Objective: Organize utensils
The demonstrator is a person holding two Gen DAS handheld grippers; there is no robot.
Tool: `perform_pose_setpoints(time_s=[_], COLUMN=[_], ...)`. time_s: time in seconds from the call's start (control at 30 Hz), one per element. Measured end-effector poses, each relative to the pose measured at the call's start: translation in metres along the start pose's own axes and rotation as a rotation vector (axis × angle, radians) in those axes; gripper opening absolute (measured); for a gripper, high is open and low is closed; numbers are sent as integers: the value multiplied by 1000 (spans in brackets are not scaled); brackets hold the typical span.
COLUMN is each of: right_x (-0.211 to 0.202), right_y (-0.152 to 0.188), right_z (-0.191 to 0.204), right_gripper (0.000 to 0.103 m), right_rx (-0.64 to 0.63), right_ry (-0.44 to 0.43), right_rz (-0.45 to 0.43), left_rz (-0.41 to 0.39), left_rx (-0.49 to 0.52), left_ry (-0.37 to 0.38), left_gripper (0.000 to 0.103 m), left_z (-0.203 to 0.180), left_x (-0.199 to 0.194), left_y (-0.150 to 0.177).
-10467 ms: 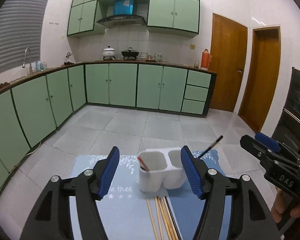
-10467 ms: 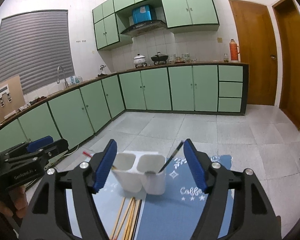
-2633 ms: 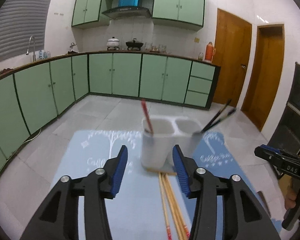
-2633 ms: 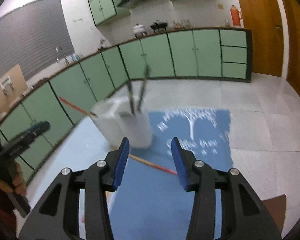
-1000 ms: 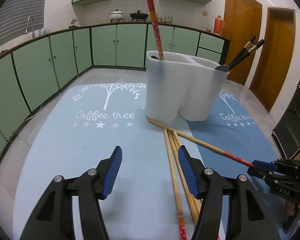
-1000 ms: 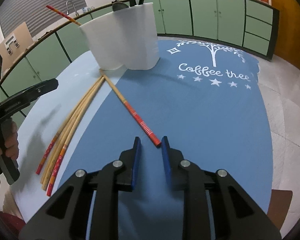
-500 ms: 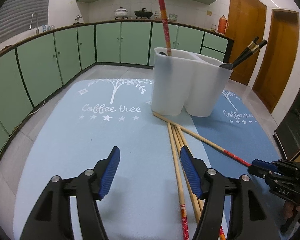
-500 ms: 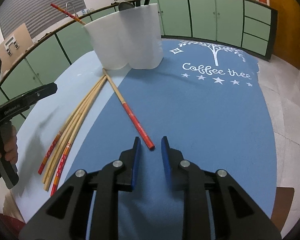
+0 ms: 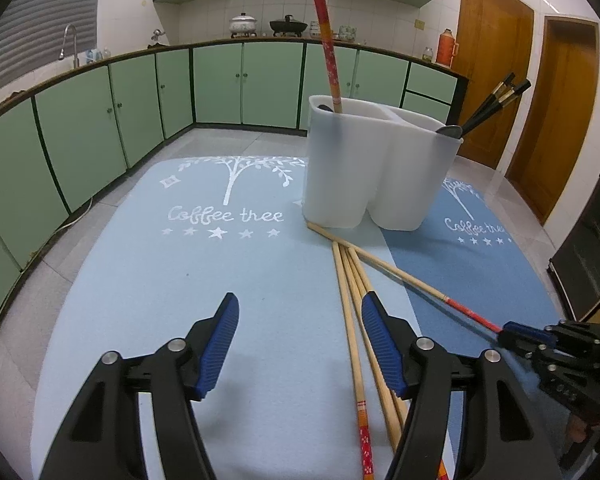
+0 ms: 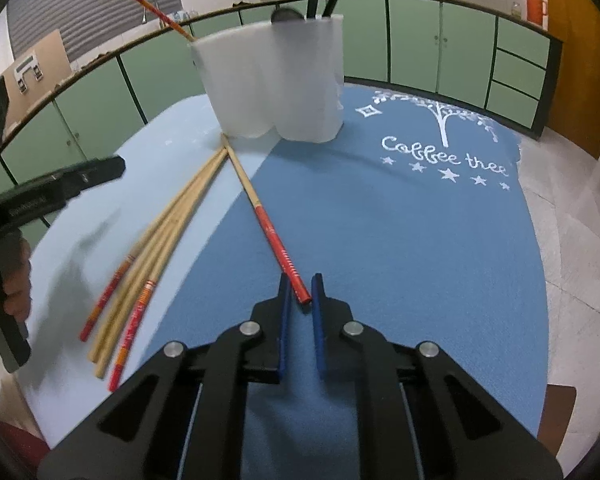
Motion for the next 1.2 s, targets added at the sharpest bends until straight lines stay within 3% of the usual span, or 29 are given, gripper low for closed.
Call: perform_pose_setpoints(time_s=[0.5,0.77,1.2], right_x=[-109,-133,-157], right_y=[-75,-111,-156], right_z=[17,32,45], right_gripper=[5,5,5], right_rx=[49,11,-50], right_ry=[-51,-46,-34], right_rz=[-226,-237,-269], left_rz=[-41,-50,-134], left_rx=[16,7,35], left_ry=[-30,-27,-18], left_gripper=[68,68,69], left_z=[-4,-4,-16], left_x=[-42,-61,-95], left_y=[-17,-34,-91])
Point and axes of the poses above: each gripper's, at about its wrist camera, not at the fingertips, and x roughly the way its jaws point, z to its left, y to its underside, the point moved 6 cm from there along x, roughly the way its jaws point, and after that the axes turned 1 degree about z, right-handed, at the moved point
